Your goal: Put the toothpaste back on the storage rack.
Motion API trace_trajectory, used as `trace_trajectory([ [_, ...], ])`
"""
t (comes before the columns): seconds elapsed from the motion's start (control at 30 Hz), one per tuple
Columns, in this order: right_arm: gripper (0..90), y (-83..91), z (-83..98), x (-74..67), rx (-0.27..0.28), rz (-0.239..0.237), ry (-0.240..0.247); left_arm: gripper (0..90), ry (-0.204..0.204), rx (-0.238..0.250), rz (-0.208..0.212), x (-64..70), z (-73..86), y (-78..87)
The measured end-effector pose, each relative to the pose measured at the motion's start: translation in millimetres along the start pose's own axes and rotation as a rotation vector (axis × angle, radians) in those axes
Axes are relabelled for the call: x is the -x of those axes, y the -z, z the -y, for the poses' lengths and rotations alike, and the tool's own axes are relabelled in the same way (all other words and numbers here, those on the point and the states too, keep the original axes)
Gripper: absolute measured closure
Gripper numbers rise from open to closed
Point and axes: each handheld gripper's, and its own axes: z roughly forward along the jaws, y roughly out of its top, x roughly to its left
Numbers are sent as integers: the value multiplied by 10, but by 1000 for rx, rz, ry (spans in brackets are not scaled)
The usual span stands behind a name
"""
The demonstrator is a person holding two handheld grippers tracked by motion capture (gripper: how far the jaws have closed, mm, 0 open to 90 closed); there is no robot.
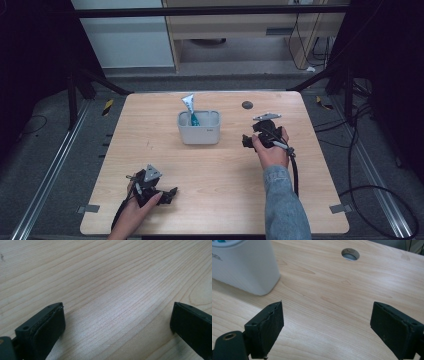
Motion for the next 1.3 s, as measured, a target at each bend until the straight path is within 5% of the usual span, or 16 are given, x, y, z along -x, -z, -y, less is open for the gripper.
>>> trace_trajectory([
  [0.2,122,-92,175,74,-45,21,2,0,0,0,0,0,0,0],
  [0.67,100,-286,659,268,-107,51,-102,0,-2,0,1,0,-1,-1],
  [0.8,91,-350,748,330,-72,63,-155,0,-1,0,1,0,-1,-1],
  [1.1,46,-484,852,348,-14,87,-169,0,-1,0,1,1,-1,-1],
  [1.3,3,-481,862,369,-31,96,-194,0,-4,0,4,1,2,2],
])
